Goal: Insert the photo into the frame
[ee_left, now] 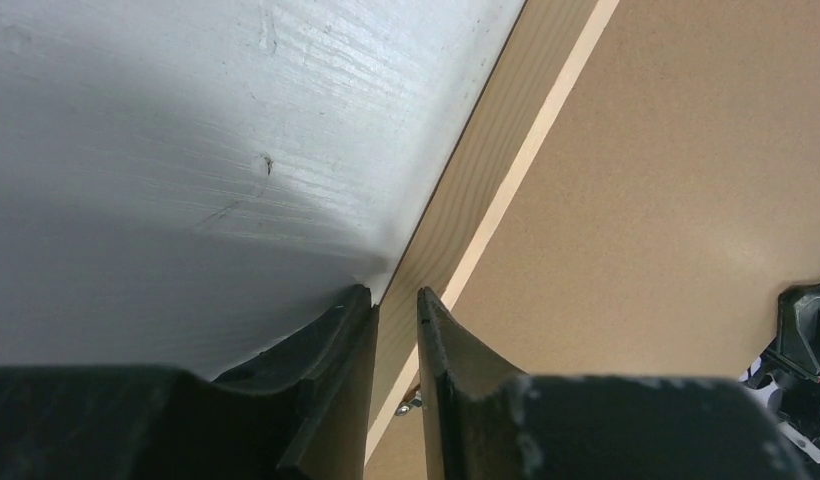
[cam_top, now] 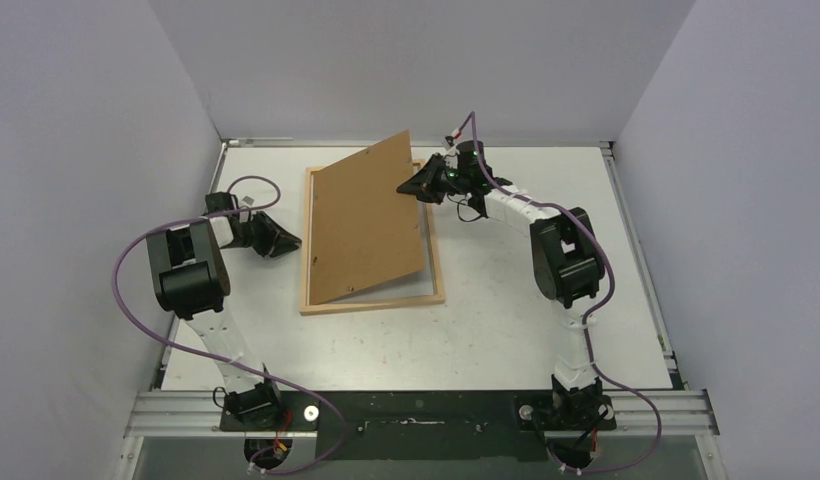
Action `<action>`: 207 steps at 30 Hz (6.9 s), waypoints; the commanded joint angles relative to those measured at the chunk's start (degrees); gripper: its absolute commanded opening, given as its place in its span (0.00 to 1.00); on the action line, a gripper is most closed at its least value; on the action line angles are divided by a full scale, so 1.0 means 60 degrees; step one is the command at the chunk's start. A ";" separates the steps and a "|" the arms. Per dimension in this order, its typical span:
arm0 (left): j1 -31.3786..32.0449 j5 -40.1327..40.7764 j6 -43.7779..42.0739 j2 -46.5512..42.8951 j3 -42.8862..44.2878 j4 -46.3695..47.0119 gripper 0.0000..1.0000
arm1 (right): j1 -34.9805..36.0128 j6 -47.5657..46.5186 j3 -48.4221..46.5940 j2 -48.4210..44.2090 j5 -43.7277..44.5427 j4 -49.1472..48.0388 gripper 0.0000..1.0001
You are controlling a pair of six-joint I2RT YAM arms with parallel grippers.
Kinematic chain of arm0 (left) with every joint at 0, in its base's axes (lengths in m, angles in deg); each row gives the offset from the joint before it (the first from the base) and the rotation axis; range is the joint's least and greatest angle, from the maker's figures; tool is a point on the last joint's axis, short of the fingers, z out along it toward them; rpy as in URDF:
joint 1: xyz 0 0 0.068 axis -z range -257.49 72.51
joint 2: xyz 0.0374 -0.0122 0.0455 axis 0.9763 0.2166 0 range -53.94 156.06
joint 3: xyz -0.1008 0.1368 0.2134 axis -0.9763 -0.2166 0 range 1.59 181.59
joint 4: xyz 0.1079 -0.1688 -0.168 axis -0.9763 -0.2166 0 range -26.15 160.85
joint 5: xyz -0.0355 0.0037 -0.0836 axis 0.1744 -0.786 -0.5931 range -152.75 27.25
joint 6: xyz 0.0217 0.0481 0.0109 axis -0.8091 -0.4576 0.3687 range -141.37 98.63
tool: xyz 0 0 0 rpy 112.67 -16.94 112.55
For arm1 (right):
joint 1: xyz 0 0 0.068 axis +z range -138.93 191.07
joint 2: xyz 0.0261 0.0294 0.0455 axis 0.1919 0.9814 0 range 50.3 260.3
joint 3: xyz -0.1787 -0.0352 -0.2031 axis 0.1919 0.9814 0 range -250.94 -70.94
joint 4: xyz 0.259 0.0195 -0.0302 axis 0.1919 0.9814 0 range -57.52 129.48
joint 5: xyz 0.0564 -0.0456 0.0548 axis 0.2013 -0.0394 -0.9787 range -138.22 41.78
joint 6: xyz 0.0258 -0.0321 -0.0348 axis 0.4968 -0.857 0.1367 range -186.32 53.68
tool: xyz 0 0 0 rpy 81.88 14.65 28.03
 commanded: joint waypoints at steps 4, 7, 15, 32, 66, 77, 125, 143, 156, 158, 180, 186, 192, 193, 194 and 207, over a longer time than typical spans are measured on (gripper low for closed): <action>0.0108 0.0091 -0.0319 0.0362 0.0279 0.0123 0.20 | -0.0062 -0.0154 -0.0452 -0.0015 -0.0464 -0.1346 0.00; 0.0108 0.0087 -0.0311 0.0404 0.0326 0.0112 0.20 | -0.0074 -0.0196 -0.0438 0.0033 -0.0617 -0.1439 0.00; 0.0148 0.0074 -0.0261 0.0471 0.0427 0.0119 0.20 | -0.0156 0.0115 -0.0137 0.0157 -0.0560 -0.1669 0.00; 0.0299 0.0070 -0.0093 0.0502 0.0290 0.0278 0.19 | -0.0159 0.0320 0.0384 0.0367 -0.0030 -0.1382 0.00; 0.0372 0.0012 -0.0033 0.0681 0.0432 0.0205 0.19 | -0.0130 -0.4240 -0.3094 0.1151 0.2001 0.6783 0.60; 0.0436 -0.0224 -0.0038 0.0803 0.0397 0.0331 0.19 | 0.0125 -0.4372 -0.3391 0.1518 0.1927 0.6719 0.56; 0.0546 0.0160 -0.0409 0.0515 0.0921 -0.0576 0.25 | 0.0651 -0.6531 -0.3758 0.0016 0.5883 0.8350 0.68; 0.1002 0.0989 -0.1592 0.0423 0.1893 -0.1550 0.50 | -0.0010 -0.6313 -0.2031 -0.0049 0.4293 0.7508 0.74; 0.1284 0.0248 -0.0630 0.0161 0.0963 -0.0816 0.36 | 0.0019 -0.5743 -0.1215 0.0022 0.3489 0.6840 0.74; 0.1343 0.0171 -0.0574 0.0077 0.0857 -0.0734 0.34 | 0.0026 -0.5761 -0.1129 0.0008 0.3426 0.6847 0.74; 0.1844 0.0228 -0.0246 -0.1181 -0.0067 -0.1034 0.30 | 0.0311 -0.5484 0.1103 -0.1786 0.3967 0.6405 0.73; 0.1866 0.1325 -0.0818 -0.1305 0.0212 -0.1691 0.45 | 0.0370 -0.5916 0.1019 -0.2088 0.5599 0.6741 0.75; 0.2060 0.1751 -0.1693 -0.0965 0.0938 -0.2529 0.60 | 0.0423 -0.6063 0.1117 -0.2369 0.5847 0.6789 0.76; 0.2090 0.1715 -0.1765 -0.0849 0.0988 -0.2624 0.60 | 0.0454 -0.6065 0.1176 -0.2376 0.5864 0.6832 0.75; 0.2130 0.1675 -0.1793 -0.0809 0.0982 -0.2601 0.60 | 0.0501 -0.6052 0.1257 -0.2404 0.5913 0.6861 0.75; 0.2420 0.1715 -0.1688 -0.0181 0.1156 -0.2602 0.43 | 0.1107 -0.5772 0.1492 -0.2389 0.6794 0.7208 0.67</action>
